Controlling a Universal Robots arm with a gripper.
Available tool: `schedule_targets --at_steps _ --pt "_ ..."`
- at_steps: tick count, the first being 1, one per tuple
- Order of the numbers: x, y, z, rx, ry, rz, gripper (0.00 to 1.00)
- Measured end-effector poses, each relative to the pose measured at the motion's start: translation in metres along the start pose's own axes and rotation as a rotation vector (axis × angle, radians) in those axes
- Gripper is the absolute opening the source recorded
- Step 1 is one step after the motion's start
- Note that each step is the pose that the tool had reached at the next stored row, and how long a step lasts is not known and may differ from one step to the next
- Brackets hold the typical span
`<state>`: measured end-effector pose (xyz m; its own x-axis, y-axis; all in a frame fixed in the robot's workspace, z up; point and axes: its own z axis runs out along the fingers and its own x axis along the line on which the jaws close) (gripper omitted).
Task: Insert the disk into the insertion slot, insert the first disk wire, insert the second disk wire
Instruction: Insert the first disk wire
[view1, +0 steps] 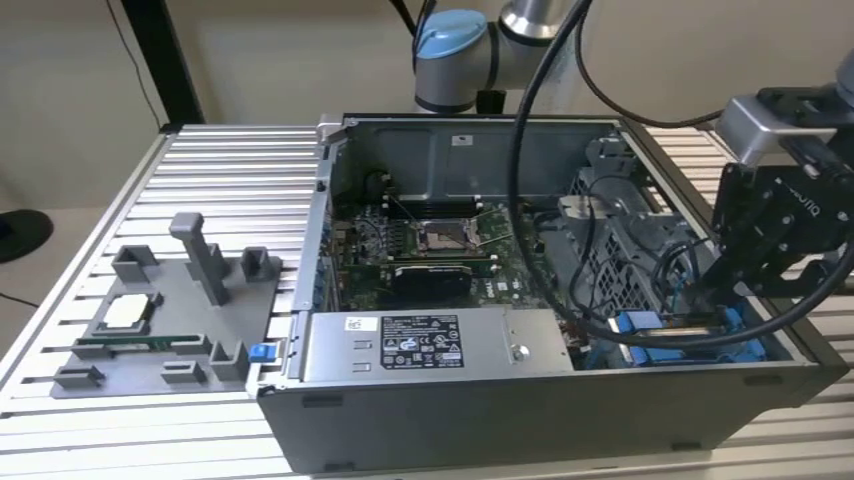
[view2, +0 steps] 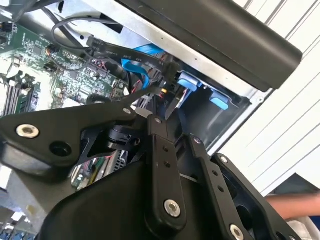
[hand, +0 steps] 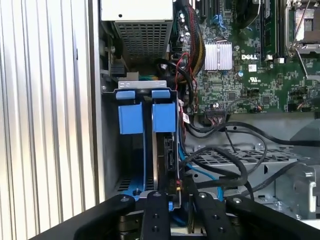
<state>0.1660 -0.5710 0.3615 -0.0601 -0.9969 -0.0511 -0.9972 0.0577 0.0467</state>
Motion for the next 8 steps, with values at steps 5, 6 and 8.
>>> schedule_targets --at_steps 5,6,8 --pt "-0.0004 -0.0034 -0.0041 0.0001 0.0001 0.0 0.0" --pt "-0.0007 -0.0075 -0.0043 0.0001 -0.0002 0.0 0.0" --pt "-0.0012 -0.0163 -0.0046 -0.0002 -0.003 0.0 0.0"
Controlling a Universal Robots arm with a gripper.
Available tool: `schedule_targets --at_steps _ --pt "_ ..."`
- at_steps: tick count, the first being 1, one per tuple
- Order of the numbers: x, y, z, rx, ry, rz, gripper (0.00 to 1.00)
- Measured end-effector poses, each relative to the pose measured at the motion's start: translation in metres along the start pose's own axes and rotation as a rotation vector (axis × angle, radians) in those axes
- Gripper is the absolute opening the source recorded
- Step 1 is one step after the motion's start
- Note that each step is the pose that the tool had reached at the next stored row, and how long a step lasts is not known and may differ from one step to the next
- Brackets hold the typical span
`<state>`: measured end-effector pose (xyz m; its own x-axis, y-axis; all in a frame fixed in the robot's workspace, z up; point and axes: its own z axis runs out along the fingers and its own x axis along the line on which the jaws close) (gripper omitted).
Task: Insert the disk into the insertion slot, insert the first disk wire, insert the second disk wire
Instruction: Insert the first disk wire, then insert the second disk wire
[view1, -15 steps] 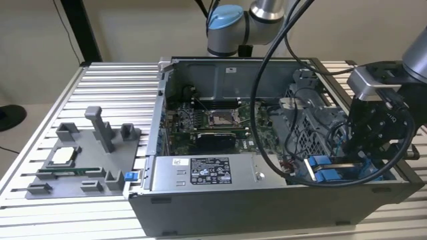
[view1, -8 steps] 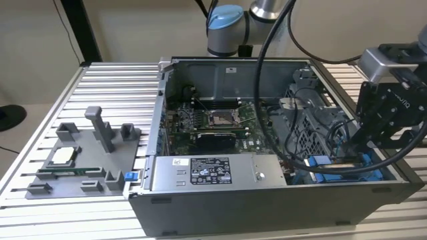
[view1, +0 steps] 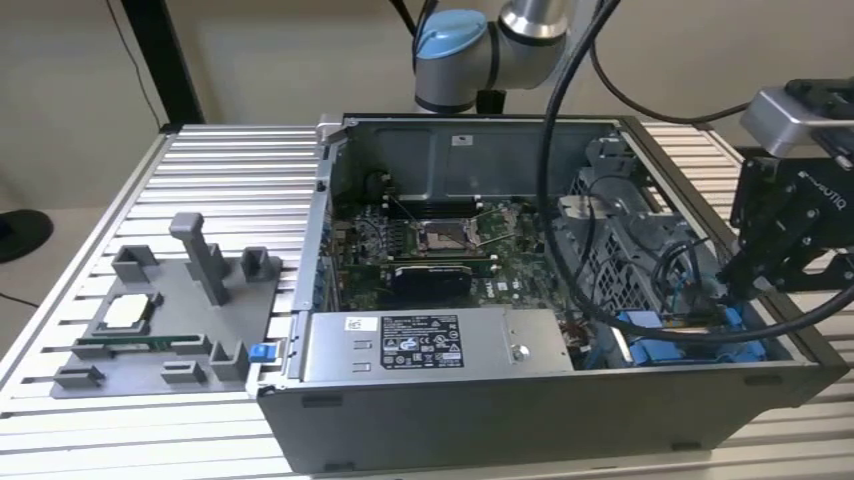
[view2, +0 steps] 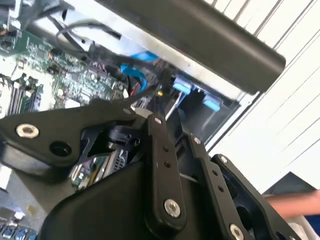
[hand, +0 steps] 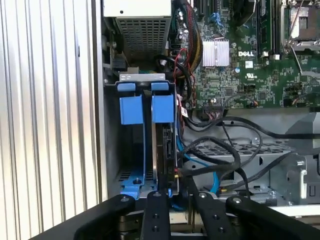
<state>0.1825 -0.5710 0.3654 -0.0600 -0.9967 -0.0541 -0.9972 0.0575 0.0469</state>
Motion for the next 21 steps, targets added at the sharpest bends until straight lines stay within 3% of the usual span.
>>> schedule_targets --at_steps 4,14,15,21 --pt "-0.0026 -0.0138 -0.0006 -0.0004 -0.0056 0.0 0.0" --pt "-0.0073 -0.0169 -0.0004 -0.0007 -0.0117 0.0 0.0" --pt "-0.0073 -0.017 -0.0003 -0.0007 -0.0117 0.0 1.0" --pt "-0.0071 -0.0177 0.0039 -0.0007 -0.0116 0.0 1.0"
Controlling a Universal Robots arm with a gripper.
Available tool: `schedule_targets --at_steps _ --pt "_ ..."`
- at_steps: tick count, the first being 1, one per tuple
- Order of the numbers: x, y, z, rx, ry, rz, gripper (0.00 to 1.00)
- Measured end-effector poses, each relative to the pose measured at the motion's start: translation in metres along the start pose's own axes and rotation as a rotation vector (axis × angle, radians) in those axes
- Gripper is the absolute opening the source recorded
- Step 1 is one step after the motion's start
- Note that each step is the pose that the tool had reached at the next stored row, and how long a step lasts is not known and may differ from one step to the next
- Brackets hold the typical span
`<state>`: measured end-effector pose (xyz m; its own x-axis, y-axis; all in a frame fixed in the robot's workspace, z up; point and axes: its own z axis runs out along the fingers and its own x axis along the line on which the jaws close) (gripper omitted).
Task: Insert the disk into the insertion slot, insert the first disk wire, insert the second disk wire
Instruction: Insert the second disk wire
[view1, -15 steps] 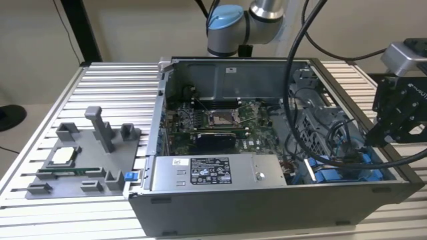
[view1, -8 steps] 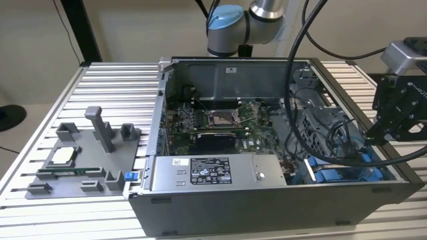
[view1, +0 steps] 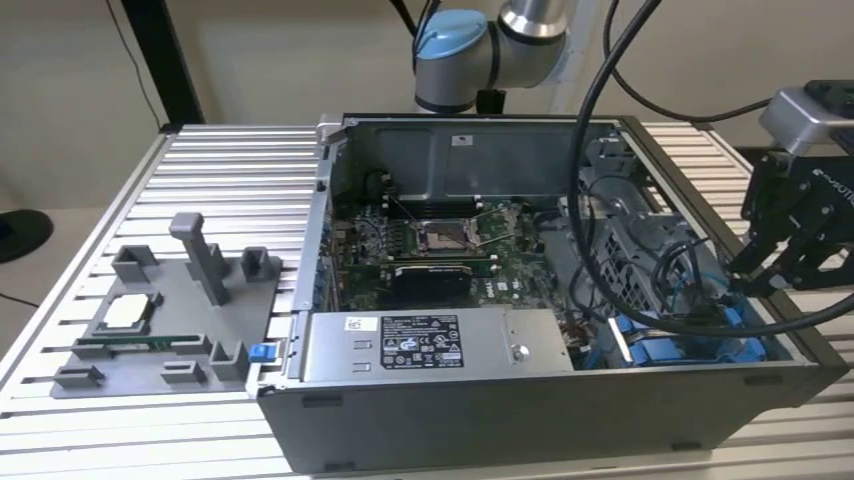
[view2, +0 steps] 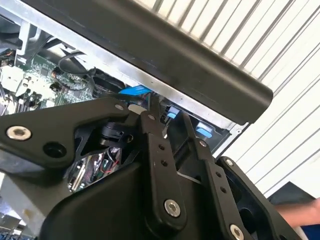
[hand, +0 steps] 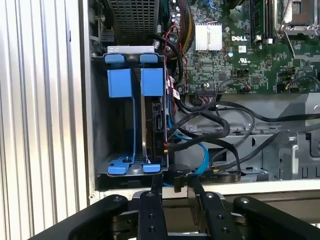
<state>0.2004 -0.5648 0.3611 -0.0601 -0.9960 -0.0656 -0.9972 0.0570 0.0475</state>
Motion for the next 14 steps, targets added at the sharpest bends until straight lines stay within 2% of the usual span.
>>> schedule_targets --at_steps 3,4,12,14 --pt "0.0002 -0.0002 0.0015 0.0 -0.0001 0.0 1.0" --pt "0.0002 -0.0002 0.0024 0.0 -0.0003 0.0 0.0" --pt "0.0003 -0.0004 0.0052 -0.0001 -0.0028 0.0 0.0" --pt "0.0001 0.0002 0.0017 -0.0002 -0.0043 0.0 0.0"
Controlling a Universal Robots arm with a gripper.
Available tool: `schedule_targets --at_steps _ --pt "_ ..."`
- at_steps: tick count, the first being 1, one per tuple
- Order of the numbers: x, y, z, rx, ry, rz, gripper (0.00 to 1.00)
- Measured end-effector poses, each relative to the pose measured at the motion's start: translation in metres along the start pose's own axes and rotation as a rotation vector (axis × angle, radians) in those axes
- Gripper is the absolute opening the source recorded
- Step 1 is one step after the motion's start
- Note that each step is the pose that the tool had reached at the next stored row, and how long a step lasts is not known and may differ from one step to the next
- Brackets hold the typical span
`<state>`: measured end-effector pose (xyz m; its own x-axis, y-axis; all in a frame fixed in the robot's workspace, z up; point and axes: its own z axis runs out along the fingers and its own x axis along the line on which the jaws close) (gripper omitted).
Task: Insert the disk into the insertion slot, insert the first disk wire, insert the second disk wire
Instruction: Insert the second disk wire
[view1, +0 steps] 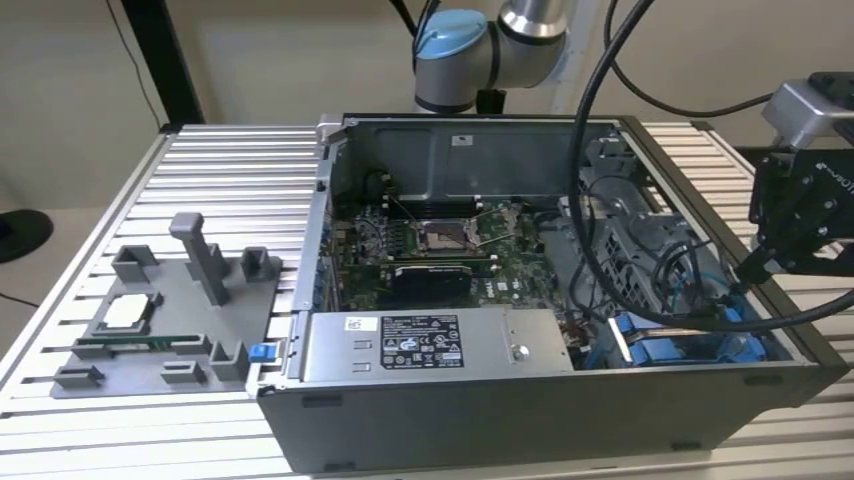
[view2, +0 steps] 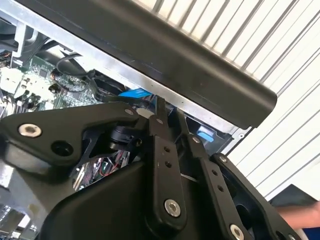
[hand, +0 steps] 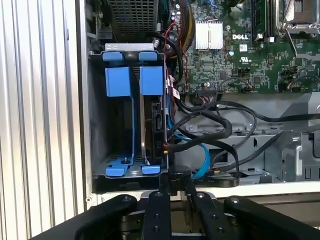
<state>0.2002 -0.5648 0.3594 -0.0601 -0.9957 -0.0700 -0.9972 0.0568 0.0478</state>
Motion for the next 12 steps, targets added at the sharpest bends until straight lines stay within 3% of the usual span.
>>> schedule_targets --at_steps 4,10,11,12 --pt "-0.0009 0.003 -0.0137 0.0 -0.0007 0.0 0.0" --pt "-0.0007 0.0012 -0.0103 -0.0011 -0.0007 0.0 0.0" --pt "-0.0007 0.0012 -0.0101 -0.0011 -0.0005 0.0 1.0" --pt "-0.0007 0.0009 -0.0101 -0.0011 -0.0004 0.0 1.0"
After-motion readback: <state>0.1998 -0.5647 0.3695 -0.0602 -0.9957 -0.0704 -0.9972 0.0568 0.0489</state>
